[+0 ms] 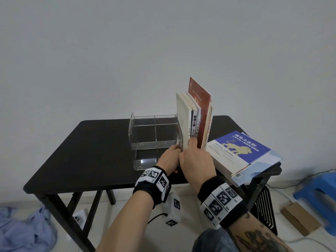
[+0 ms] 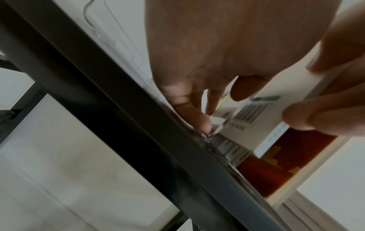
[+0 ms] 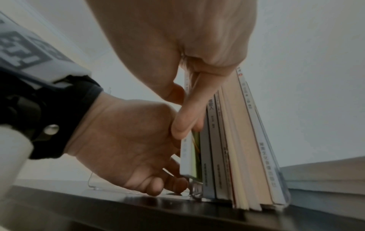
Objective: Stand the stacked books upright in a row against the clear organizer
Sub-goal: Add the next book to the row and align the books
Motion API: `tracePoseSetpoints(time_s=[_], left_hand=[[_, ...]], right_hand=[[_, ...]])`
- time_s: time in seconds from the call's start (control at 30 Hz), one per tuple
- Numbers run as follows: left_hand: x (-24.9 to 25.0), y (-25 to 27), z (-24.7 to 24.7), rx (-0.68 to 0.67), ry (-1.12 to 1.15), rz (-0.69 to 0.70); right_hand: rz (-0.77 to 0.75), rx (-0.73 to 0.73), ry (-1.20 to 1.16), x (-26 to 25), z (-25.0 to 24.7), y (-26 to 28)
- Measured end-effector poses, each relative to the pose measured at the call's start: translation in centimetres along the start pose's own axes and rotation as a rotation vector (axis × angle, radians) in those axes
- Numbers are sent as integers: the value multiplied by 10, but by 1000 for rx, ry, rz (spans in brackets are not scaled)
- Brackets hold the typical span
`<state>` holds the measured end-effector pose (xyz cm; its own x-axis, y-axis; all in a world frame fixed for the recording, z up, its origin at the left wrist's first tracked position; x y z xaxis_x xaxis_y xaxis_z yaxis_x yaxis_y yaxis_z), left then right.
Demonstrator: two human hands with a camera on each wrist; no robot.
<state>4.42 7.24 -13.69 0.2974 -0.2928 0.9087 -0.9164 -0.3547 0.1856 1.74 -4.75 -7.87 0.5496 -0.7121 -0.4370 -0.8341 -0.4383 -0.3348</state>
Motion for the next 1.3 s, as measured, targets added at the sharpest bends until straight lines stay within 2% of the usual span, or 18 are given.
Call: tracePoseSetpoints(time_s=[0.27,0.53,0.73,1.03,1.1,1.17,1.23,1.3], left_hand=[[5,8,-1,-69,115,2],[7,10,1,-19,-183,37],[6,13,-3,-27,-216,86],[4,13,-4,-23,-291,127],[4,15,-3,17,-330,159],[4,15,-3,63,-380,187],[4,14,-3,16,-332,182],[3,14,-3,-25,-277,163]], right_hand=[[-18,32,76,-6,1,-2],[-2,-71,187,8,10,-13],[17,-116,268,6,9,-16],[-44,-186,267,10,5,-9],[-63,-156,228,11,5,0],[-82,-39,179,11,1,13],[-78,90,122,16,-6,23],[-8,112,50,27,-17,23]])
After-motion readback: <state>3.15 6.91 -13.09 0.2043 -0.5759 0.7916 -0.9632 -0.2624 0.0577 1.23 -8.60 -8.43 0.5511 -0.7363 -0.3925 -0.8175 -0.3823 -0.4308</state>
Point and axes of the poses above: each hand's wrist, its own y-axis away from the middle knuckle, its own z-axis out of the palm, x = y × z, the point moved 1 cm from there along -y, towards the middle knuckle
